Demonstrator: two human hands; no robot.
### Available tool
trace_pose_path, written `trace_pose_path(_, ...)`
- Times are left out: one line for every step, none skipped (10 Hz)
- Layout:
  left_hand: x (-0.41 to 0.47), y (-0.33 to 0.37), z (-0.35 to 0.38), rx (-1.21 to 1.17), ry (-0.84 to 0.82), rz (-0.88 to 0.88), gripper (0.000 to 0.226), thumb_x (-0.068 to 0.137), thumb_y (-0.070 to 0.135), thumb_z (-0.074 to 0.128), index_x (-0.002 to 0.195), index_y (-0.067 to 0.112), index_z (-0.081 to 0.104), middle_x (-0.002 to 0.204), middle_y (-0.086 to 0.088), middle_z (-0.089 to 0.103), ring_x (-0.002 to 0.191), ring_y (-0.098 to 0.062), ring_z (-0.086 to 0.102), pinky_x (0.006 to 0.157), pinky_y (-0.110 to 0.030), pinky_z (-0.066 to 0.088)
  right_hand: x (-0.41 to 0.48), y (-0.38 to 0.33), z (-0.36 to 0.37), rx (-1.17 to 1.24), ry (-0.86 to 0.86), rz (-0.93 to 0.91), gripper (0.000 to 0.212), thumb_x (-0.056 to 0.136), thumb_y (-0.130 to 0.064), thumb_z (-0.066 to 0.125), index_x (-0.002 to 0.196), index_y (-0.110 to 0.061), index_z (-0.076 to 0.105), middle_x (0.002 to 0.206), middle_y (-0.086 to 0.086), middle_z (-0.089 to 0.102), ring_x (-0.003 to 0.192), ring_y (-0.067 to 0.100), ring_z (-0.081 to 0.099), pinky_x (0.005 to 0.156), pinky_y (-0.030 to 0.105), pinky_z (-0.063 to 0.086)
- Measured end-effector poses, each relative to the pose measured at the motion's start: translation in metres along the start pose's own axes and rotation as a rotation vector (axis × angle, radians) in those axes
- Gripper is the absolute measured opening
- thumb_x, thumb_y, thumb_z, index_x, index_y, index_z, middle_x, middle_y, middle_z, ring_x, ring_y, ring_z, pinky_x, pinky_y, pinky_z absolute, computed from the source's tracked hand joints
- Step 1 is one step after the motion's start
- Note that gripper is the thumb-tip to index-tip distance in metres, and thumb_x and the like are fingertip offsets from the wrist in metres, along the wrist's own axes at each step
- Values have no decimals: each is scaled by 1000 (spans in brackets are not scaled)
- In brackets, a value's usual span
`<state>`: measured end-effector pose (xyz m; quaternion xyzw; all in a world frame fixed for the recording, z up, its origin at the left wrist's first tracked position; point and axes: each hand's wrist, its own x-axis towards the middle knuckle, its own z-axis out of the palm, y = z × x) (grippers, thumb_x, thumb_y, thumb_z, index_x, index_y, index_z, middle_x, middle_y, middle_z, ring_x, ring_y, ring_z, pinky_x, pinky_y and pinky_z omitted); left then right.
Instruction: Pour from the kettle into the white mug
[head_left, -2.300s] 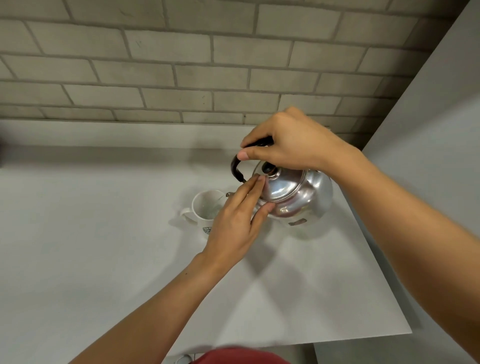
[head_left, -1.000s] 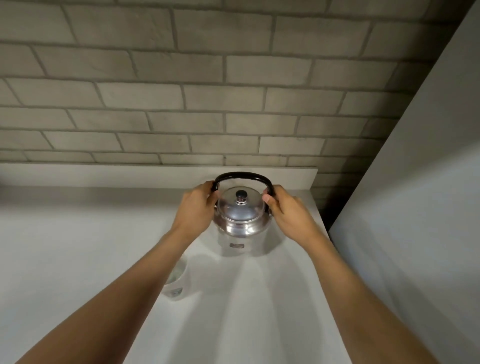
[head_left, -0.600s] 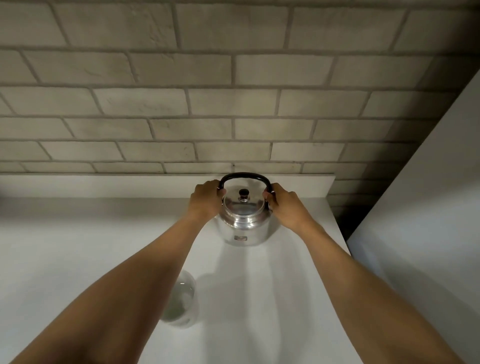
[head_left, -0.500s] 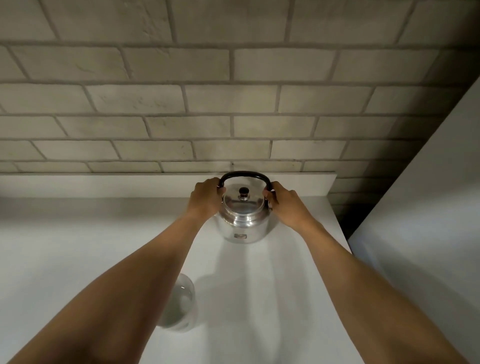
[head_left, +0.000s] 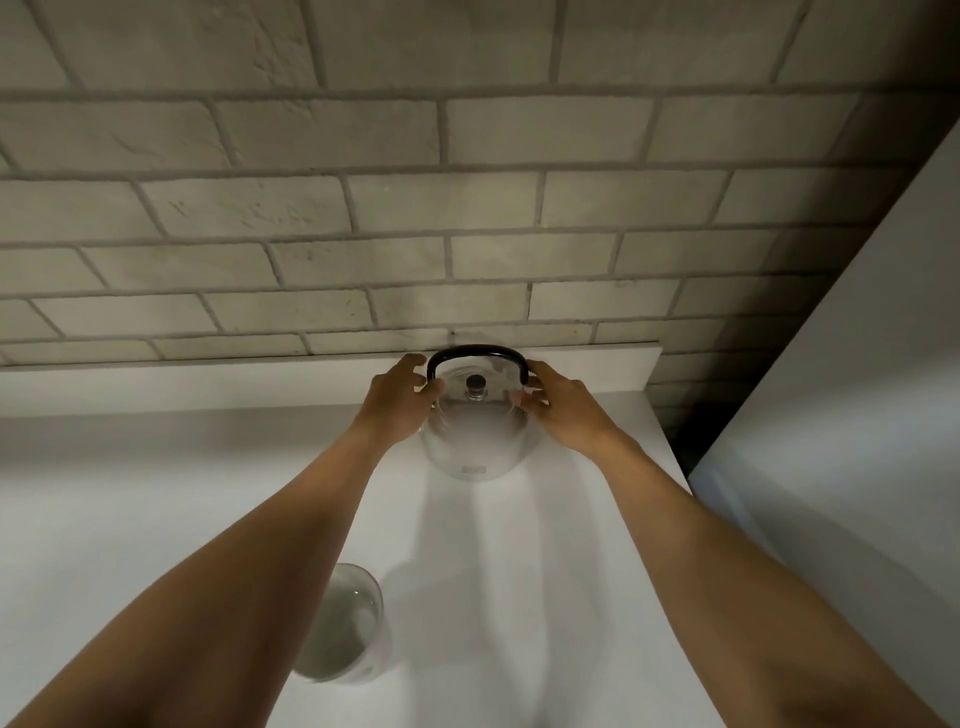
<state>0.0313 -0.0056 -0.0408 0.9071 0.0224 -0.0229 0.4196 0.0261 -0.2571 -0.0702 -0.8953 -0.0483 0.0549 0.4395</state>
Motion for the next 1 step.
trace_pose_path(-8, 6, -7, 36, 75, 87, 63, 97, 43, 61, 153, 24, 38, 144, -5, 58, 124, -24, 60, 99, -34, 50, -12, -6, 0, -9, 131, 7, 68, 102, -46, 62, 161, -28, 35, 158, 2, 54, 140, 26, 54, 108, 33, 43)
